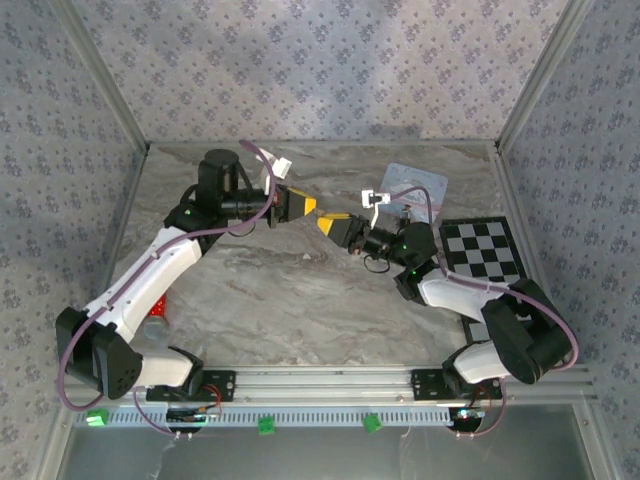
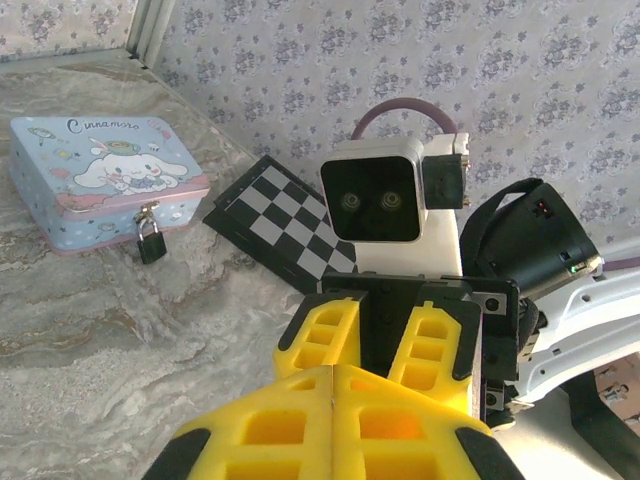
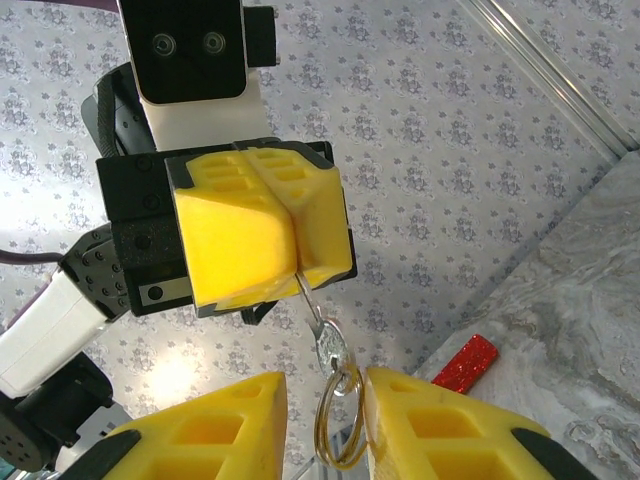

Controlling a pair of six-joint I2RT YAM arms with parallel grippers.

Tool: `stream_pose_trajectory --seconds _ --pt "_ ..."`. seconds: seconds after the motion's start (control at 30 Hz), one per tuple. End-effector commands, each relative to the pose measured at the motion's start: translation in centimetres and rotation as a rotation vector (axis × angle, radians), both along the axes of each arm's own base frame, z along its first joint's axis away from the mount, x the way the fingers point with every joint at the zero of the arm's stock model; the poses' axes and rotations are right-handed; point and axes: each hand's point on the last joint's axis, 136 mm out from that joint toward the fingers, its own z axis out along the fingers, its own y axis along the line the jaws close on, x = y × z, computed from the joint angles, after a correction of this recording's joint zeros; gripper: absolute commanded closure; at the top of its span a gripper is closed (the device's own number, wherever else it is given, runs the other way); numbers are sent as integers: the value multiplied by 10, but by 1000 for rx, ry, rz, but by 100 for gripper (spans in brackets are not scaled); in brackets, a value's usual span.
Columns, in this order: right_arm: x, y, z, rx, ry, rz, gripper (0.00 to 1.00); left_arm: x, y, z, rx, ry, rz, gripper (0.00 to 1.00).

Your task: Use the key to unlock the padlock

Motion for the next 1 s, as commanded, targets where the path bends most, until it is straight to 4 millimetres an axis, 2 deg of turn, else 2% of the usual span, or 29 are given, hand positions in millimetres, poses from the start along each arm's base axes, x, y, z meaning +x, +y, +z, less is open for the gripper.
stream_pose_trajectory --seconds 0.0,0.47,0.73,0.97 --pt "-5 2 21 33 -63 22 73 -7 0 19 -43 -41 -35 100" --pt "0 -2 19 40 -63 -20 76 -5 1 17 -37 -39 -32 100" --pt "0 -5 26 59 -81 -13 77 -3 3 14 -30 -33 -25 100" --pt "0 -4 26 57 -79 -6 82 -2 3 14 -35 -33 -24 100"
